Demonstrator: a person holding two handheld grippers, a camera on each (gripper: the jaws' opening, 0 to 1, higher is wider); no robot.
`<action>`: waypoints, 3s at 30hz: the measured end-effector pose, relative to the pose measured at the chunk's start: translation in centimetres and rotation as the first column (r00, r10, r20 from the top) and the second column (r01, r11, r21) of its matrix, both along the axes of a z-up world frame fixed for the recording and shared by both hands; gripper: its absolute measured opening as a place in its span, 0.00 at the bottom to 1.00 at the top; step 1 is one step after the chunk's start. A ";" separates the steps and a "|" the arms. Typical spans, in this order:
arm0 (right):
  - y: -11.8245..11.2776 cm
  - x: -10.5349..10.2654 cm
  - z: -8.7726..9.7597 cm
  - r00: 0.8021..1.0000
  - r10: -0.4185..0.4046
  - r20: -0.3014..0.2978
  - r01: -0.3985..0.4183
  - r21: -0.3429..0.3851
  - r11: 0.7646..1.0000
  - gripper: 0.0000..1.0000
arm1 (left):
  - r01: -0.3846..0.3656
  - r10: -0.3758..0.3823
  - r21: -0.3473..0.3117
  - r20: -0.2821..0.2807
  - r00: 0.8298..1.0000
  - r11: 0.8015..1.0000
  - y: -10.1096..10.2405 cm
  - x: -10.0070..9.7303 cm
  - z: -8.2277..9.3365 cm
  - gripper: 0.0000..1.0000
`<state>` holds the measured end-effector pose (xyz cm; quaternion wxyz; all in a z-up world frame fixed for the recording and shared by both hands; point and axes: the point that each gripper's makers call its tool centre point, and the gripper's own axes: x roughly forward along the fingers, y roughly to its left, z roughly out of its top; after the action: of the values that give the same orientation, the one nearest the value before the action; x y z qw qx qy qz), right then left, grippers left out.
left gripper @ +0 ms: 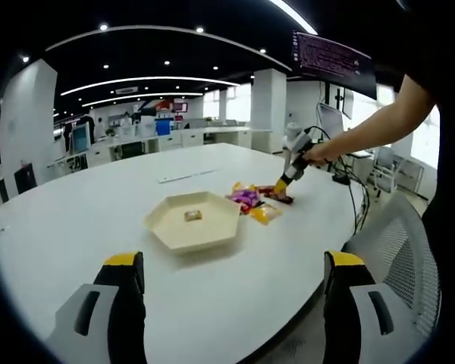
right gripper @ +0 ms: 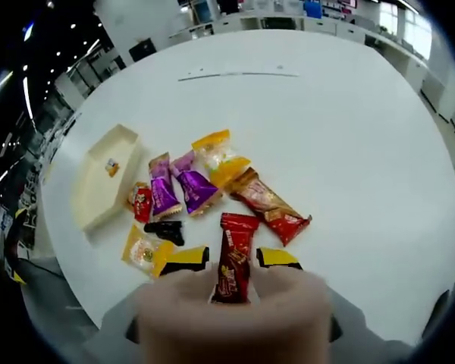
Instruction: Place the target food into the container with the food tongs after gripping and lifting it, then release it inside without dropping or visibly crushing the food.
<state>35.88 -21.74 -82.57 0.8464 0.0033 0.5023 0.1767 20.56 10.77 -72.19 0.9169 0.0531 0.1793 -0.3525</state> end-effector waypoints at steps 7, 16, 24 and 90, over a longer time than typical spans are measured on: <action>0.0 -0.1 -0.1 1.000 -0.007 0.009 0.007 0.000 1.000 0.24 | 0.001 -0.001 0.005 -0.004 1.000 1.000 0.0 0.0 -0.1 0.95; 0.1 -0.3 -0.3 1.000 0.008 0.014 -0.008 -0.017 1.000 0.24 | 0.005 -0.005 0.009 -0.008 1.000 1.000 -0.1 -0.1 -0.2 0.94; 0.1 -0.3 -0.3 1.000 0.022 0.017 -0.021 -0.035 0.999 0.23 | 0.009 -0.009 0.010 -0.009 1.000 1.000 -0.2 -0.1 -0.2 0.94; 5.5 2.1 12.1 0.960 0.199 0.195 -0.176 -0.127 0.976 0.23 | 0.023 -0.022 -0.022 0.053 0.998 0.999 0.2 -1.9 1.2 0.97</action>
<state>37.96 -16.27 -70.43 0.8724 -0.1088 0.4185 0.2281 18.67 10.94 -70.99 0.9179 0.0542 0.1503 -0.3632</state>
